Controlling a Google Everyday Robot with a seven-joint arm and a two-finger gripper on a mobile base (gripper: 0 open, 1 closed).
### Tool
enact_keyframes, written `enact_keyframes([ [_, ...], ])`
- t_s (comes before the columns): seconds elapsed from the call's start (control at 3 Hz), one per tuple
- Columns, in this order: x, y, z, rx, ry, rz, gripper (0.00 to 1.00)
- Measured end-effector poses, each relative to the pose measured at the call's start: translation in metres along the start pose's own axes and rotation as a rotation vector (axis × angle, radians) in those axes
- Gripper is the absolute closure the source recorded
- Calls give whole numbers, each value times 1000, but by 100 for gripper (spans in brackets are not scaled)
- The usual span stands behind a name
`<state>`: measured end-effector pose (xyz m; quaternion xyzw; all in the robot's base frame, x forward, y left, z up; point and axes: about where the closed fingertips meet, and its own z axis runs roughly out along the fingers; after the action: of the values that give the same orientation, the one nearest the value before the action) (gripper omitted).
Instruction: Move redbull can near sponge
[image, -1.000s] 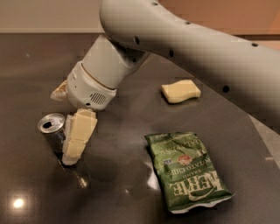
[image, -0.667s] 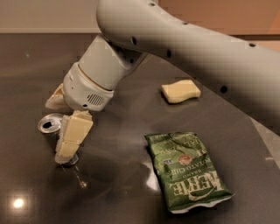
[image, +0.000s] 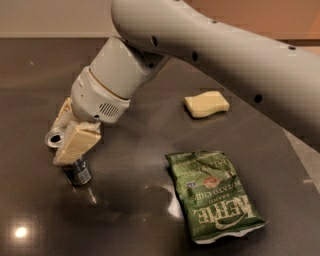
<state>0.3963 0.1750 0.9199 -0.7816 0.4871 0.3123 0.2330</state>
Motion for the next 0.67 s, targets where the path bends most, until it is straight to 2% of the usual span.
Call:
enact_keyframes([
  [0.33,9,-12,-27,53,20,35,88],
  [0.67,31,-35,-64,128,57,91,100],
])
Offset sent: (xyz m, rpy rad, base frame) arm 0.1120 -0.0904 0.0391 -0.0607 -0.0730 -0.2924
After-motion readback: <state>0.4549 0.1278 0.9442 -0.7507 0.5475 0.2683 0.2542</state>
